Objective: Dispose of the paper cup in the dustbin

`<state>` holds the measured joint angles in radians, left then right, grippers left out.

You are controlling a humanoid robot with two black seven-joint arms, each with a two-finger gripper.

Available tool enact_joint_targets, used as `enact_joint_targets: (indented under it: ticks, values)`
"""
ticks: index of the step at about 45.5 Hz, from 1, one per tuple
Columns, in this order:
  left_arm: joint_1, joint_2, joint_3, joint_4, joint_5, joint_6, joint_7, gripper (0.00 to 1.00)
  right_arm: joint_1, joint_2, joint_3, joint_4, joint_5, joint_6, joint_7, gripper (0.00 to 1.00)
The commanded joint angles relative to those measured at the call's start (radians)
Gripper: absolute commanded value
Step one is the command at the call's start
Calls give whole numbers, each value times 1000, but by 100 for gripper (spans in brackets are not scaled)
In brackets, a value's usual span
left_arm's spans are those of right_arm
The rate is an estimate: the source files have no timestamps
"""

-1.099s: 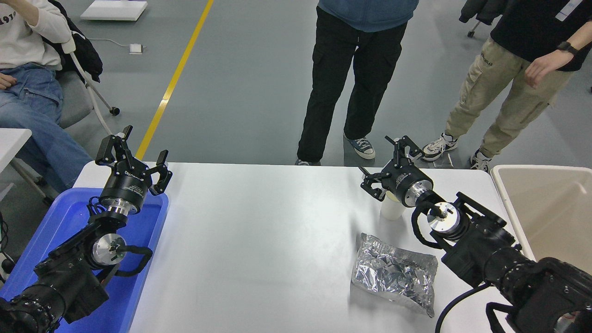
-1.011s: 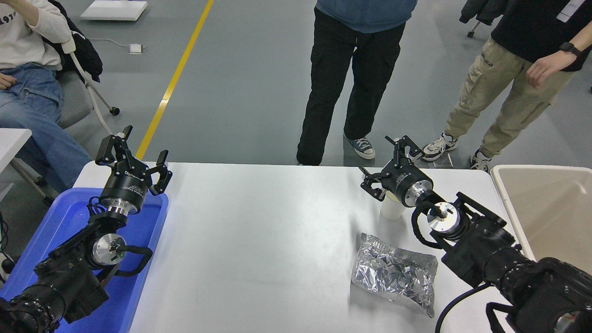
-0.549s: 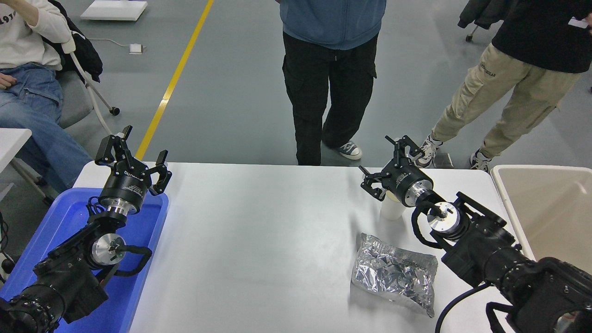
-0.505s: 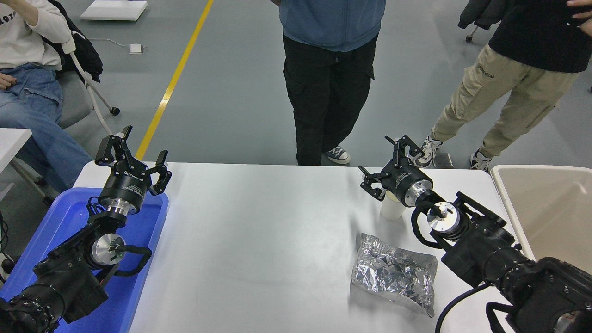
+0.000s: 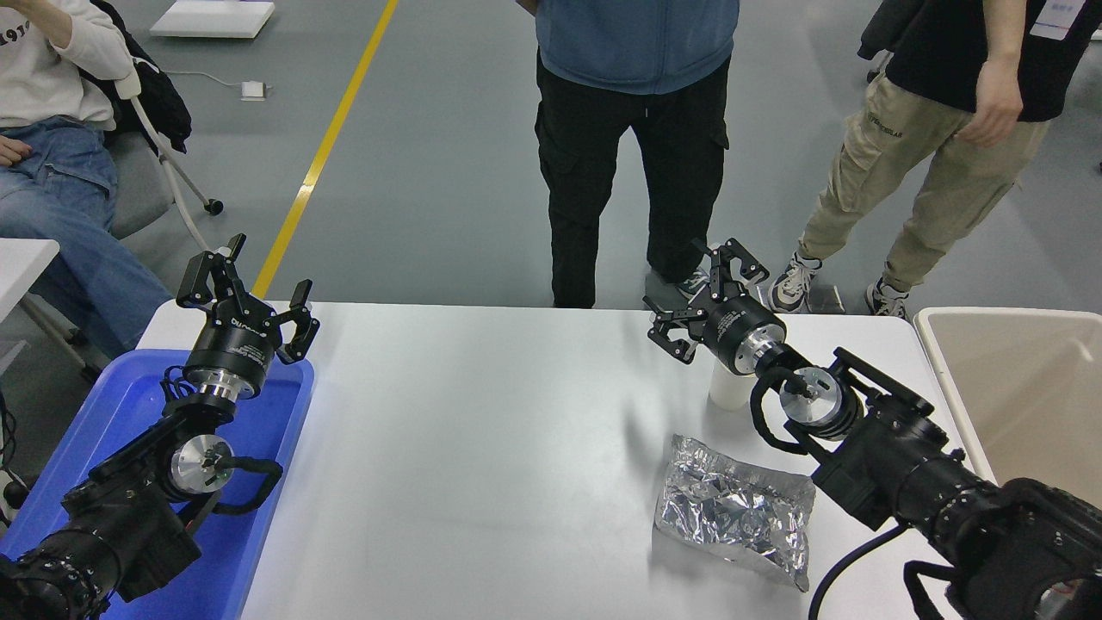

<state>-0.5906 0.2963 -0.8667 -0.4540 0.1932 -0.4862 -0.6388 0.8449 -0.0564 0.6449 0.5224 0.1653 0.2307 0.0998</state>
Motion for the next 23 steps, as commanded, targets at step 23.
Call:
enact_joint_targets:
  ticks: [23]
  values:
    - [0, 1, 0, 0, 0, -2, 1, 100, 42, -358, -88, 421, -266, -100, -12, 100]
